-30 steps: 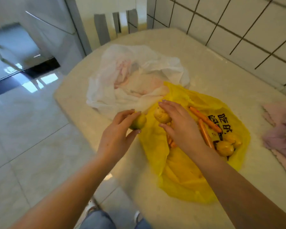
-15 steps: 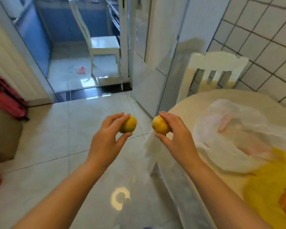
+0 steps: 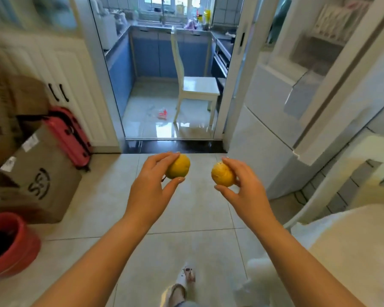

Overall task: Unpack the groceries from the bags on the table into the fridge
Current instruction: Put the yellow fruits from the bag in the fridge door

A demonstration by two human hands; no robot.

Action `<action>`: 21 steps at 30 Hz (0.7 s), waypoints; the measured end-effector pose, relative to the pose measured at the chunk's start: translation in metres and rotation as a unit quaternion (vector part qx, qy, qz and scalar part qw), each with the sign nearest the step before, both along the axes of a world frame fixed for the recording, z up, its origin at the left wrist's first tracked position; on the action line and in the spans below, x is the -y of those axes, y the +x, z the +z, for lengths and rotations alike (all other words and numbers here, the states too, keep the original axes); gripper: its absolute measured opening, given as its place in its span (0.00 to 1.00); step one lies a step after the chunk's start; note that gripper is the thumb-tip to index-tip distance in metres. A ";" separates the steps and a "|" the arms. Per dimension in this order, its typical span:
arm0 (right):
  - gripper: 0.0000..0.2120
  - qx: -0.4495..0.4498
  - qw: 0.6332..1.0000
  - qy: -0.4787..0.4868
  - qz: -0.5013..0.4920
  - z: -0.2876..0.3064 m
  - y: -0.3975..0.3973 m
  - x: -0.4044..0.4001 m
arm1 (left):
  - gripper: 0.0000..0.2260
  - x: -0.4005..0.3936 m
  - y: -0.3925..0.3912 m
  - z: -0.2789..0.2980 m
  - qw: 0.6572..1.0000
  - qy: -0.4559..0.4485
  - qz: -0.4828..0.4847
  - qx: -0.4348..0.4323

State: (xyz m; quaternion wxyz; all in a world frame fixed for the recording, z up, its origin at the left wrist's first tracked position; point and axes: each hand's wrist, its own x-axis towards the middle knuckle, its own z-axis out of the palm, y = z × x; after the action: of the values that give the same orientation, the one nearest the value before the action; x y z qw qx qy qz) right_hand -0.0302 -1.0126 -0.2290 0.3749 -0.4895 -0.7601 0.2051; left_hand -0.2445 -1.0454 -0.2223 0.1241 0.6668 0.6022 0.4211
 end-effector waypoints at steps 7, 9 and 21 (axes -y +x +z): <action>0.28 -0.050 0.998 -0.012 -0.019 0.021 -0.029 -0.161 | 0.25 -0.150 -0.025 0.023 0.999 -0.017 -0.010 0.041; 0.28 -0.057 0.998 -0.003 -0.025 0.030 -0.032 -0.201 | 0.25 -0.192 -0.027 0.031 0.998 -0.009 -0.013 0.053; 0.28 -0.092 0.978 0.059 -0.177 0.058 -0.026 -0.393 | 0.25 -0.451 -0.016 0.046 0.985 0.034 -0.157 0.068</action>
State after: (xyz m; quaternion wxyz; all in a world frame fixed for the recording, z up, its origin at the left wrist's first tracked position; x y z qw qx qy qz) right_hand -0.0566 -0.6199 -0.1715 0.5017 -0.5728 -0.6341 0.1347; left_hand -0.2603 -0.5946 -0.1766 0.2064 0.7271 0.4651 0.4609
